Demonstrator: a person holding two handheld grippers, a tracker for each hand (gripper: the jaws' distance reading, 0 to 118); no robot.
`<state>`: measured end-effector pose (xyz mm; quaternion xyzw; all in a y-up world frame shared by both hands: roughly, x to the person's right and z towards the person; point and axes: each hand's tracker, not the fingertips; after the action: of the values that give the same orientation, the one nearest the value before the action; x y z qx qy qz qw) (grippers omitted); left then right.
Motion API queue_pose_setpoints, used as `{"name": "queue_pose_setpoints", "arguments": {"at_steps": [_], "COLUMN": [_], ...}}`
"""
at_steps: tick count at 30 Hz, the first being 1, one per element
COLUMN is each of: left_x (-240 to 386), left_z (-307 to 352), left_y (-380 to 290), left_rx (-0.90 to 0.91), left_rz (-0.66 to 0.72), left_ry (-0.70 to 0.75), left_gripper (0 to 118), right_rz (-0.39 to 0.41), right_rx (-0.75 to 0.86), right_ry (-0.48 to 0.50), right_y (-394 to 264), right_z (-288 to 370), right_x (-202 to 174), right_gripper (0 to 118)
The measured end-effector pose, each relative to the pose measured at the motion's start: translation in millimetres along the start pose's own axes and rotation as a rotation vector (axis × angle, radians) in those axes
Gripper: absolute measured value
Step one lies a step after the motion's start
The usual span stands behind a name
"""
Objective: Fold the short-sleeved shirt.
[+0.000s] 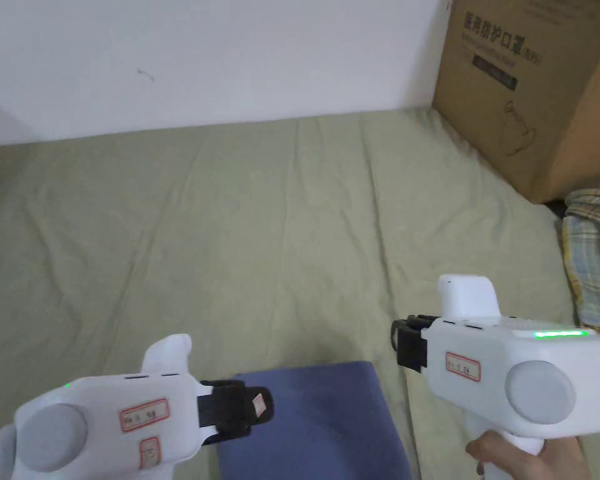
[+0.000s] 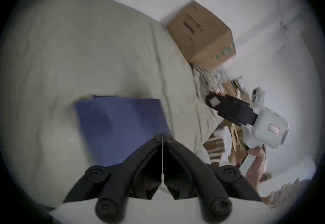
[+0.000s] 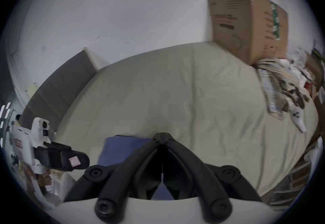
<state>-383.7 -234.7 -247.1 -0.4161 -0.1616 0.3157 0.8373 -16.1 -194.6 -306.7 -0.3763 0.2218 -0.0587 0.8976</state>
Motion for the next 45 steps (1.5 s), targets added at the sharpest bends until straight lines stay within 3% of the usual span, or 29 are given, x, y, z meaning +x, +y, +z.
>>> {"name": "queue_pose_setpoints", "arguments": {"at_steps": [4,9,12,13,15,16,17,19,20,21,30,35,36,37,38,40,42,45], "left_x": [-51,-90,-103,-105,-110,-114,-116,-120,-120,-121,-125,-109,-111,-113,-121,-134,-146,-132], "left_z": [24,25,15,10,1,-5,-12,-26,-33,-41,-123,-139,-138,-136,-135,-140,-145,-134], "left_y": [-19,-47,-55,-55,-57,-56,-55,-53,-51,-49,-49,-35,-35,-35,-35,-47,-55,-47], "left_rx": [0.025,0.049,0.019,0.005,-0.015,-0.029,-0.043,-0.067,-0.072,-0.075,-0.071,-0.14,-0.137,-0.146,-0.142,-0.147,-0.143,-0.156], "left_rz": [0.13,0.255,0.268,0.26,0.265,0.286,0.303,0.332,0.336,0.339,0.488,0.384,0.42,0.444,0.454,0.552,0.611,0.526], "left_ry": [0.044,0.002,-0.024,-0.022,-0.028,-0.042,-0.059,-0.094,-0.107,-0.138,-0.362,-0.347,-0.353,-0.361,-0.366,-0.329,-0.404,-0.329], "left_gripper": [0,0,4,15,66,85,96,100,112,117,118,118,113,92,29,29,29,29], "right_rz": [0.015,0.116,0.086,0.082,0.074,0.075,0.08,0.088,0.092,0.099,0.069,0.052,0.046,0.039,0.033,0.022,0.017,-0.021], "right_rx": [-0.181,-0.424,-0.437,-0.434,-0.437,-0.439,-0.44,-0.437,-0.434,-0.432,-0.437,-0.429,-0.427,-0.424,-0.42,-0.405,-0.395,-0.319], "right_ry": [0.105,0.023,0.019,0.02,0.016,0.014,0.012,0.003,0.0,-0.002,0.016,0.023,0.024,0.026,0.027,0.014,0.014,0.018], "right_y": [-2,-34,-46,-46,-44,-43,-42,-45,-45,-46,-46,-48,-48,-48,-49,-48,-48,-42], "right_z": [-55,-120,-130,-130,-129,-129,-129,-129,-128,-129,-131,-131,-131,-130,-129,-124,-119,-104], "right_x": [-25,-45,-44,-43,-43,-44,-45,-47,-48,-48,-41,-38,-37,-36,-36,-37,-38,-47], "right_gripper": [1,1,1,1,1,1,1,1,1,1,1,1,1,1,1,1,1,1]}}
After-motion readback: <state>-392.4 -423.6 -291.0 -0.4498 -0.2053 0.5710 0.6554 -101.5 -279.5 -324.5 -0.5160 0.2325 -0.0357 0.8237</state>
